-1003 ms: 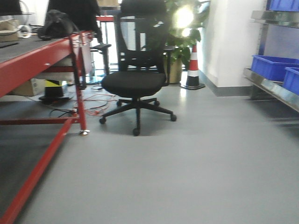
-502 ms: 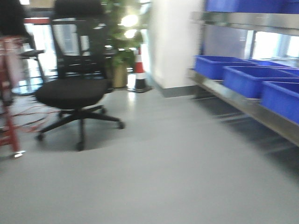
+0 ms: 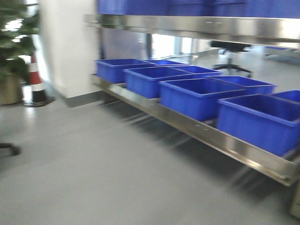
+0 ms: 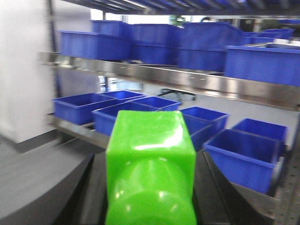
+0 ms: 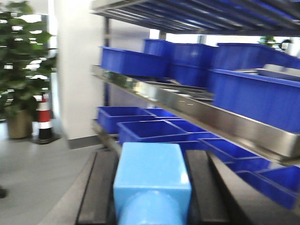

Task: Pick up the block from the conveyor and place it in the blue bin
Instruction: 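Drive the base past the red table toward the blue bin shelf, then drive up to the shelf and hold both blocks above a blue bin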

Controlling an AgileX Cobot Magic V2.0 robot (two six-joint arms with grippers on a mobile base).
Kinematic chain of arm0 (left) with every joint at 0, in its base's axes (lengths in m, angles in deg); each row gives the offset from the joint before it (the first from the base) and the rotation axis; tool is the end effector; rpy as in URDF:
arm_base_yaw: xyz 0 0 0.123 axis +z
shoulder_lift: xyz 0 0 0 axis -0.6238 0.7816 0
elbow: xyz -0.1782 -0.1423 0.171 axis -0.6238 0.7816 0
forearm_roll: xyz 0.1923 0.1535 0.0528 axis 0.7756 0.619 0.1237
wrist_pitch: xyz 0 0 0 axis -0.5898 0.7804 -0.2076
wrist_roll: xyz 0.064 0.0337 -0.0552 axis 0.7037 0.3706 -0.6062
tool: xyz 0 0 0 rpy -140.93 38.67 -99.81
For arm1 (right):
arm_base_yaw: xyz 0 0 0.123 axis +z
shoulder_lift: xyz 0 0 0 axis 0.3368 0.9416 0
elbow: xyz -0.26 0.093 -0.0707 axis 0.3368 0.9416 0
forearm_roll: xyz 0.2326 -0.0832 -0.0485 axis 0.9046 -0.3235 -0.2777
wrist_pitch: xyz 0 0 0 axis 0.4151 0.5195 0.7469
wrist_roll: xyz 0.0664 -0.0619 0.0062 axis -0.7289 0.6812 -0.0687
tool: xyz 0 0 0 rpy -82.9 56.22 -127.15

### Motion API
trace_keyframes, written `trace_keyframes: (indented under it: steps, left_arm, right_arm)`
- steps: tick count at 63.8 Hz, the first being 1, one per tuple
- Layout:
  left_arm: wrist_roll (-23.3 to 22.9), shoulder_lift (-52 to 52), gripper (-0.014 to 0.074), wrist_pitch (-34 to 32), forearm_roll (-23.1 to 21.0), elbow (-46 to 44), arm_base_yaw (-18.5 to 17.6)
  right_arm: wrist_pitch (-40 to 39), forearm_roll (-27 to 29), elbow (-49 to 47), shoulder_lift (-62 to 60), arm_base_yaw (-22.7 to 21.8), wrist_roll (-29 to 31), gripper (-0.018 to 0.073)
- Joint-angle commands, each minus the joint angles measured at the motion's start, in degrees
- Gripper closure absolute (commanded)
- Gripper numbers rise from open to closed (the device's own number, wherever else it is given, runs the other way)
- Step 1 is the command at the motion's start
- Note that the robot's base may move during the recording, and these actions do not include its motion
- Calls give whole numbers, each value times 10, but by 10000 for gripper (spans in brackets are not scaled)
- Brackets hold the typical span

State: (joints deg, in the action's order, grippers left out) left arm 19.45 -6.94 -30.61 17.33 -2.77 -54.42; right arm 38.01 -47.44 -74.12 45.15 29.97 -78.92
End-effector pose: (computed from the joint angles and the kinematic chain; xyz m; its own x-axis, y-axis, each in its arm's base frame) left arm 0.0751 -0.0191 0.3617 0.0387 0.0150 -0.9991 0.2490 0.9682 0.0242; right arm 0.0838 0.0160 0.3547 0.0924 0.0244 -0.9954 -0.1872 0.9823 0.0067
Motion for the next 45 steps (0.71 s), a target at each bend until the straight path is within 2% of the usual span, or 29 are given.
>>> trace_keyframes:
  steps: [1, 45]
  left_arm:
    - [1, -1, 707, -10, 3, -4, 2]
    - [1, -1, 707, -10, 3, -4, 2]
  right_arm:
    - [-14, 1, -5, -2, 1, 1, 721]
    - [-14, 1, -5, -2, 1, 1, 721]
